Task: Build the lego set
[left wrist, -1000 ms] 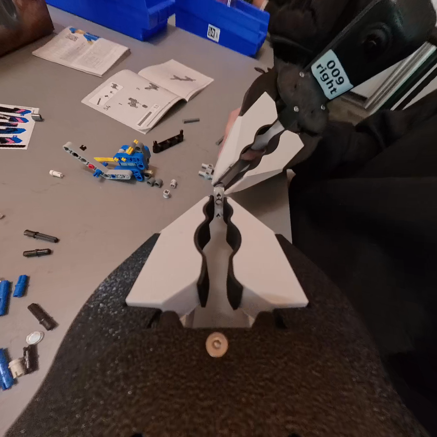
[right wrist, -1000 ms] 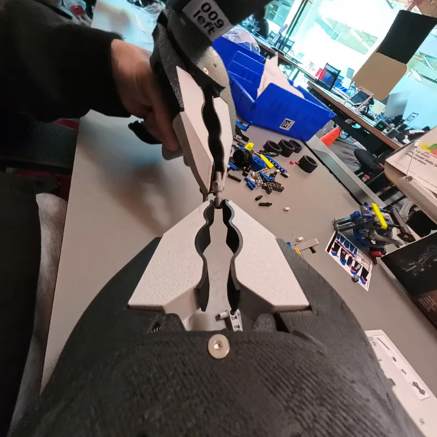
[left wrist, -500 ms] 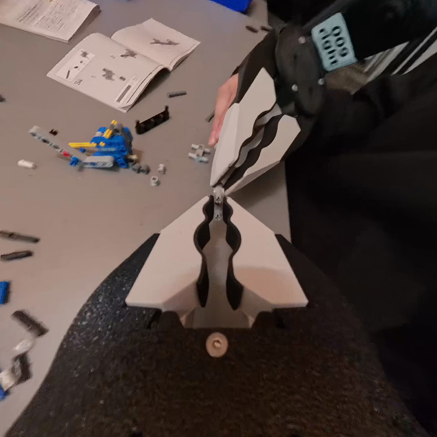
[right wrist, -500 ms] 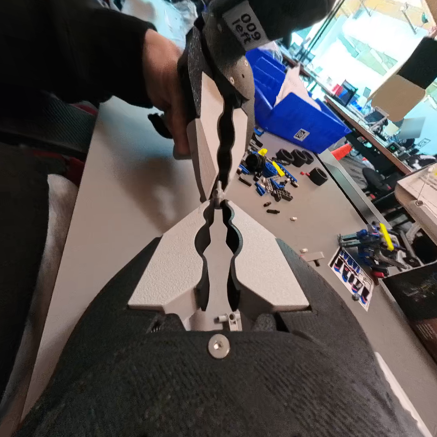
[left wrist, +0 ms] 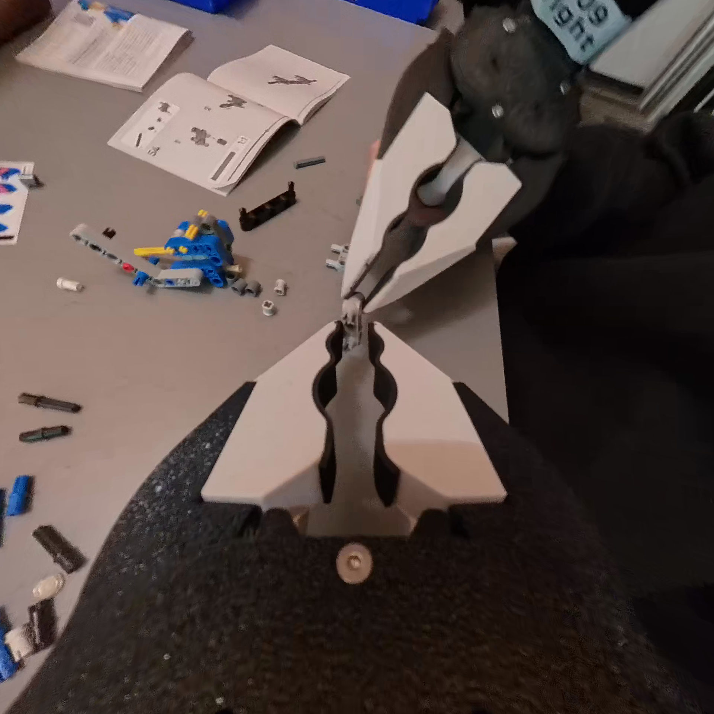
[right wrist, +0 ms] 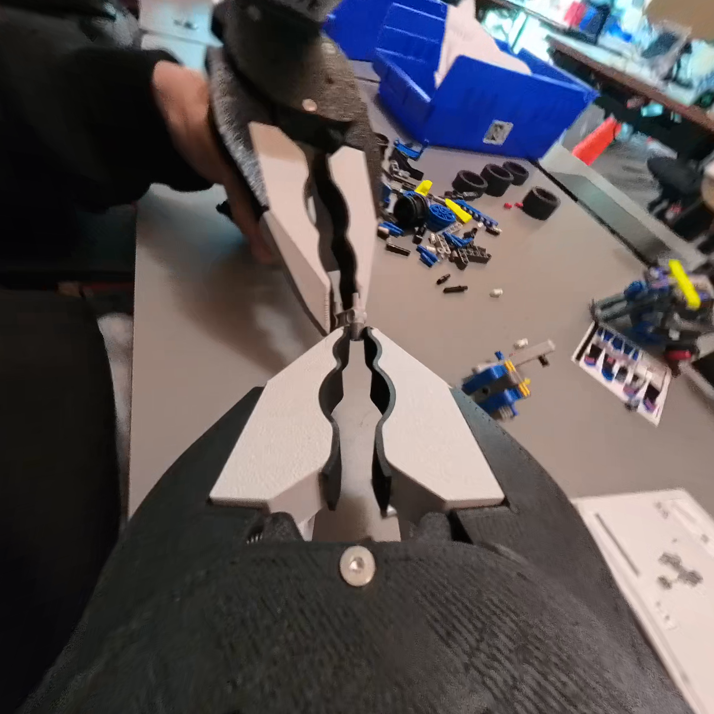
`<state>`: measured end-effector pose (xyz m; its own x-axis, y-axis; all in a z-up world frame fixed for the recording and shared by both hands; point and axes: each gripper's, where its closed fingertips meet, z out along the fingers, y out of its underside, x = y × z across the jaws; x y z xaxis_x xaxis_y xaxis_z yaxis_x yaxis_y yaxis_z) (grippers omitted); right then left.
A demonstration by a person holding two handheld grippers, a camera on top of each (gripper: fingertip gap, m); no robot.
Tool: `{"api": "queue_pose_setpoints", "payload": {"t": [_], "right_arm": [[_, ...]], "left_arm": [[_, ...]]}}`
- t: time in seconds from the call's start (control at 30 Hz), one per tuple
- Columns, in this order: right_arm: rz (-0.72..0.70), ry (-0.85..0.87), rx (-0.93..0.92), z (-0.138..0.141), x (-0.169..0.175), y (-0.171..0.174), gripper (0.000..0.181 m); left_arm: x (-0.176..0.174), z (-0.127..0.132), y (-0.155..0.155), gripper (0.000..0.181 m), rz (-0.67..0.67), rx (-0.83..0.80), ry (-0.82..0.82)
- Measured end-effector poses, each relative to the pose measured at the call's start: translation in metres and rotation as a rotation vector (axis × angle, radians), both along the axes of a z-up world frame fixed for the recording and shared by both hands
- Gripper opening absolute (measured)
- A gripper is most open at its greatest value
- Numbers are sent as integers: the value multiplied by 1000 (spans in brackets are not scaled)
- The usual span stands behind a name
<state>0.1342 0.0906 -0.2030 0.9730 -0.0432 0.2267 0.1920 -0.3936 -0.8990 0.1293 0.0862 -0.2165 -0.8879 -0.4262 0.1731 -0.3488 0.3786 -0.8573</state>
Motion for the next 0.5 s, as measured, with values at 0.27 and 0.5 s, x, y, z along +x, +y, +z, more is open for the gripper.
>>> {"api": "queue_pose_setpoints", "payload": {"t": [0.27,0.5], "right_arm": [[-104,171,-60,-7,2,-36,6],[-148,362,-150,-22,17,-100,6]], "left_arm": [[-5,-1,-28,6,-13,-9,21],[31,-12,-1,12,112,212,-156]]}}
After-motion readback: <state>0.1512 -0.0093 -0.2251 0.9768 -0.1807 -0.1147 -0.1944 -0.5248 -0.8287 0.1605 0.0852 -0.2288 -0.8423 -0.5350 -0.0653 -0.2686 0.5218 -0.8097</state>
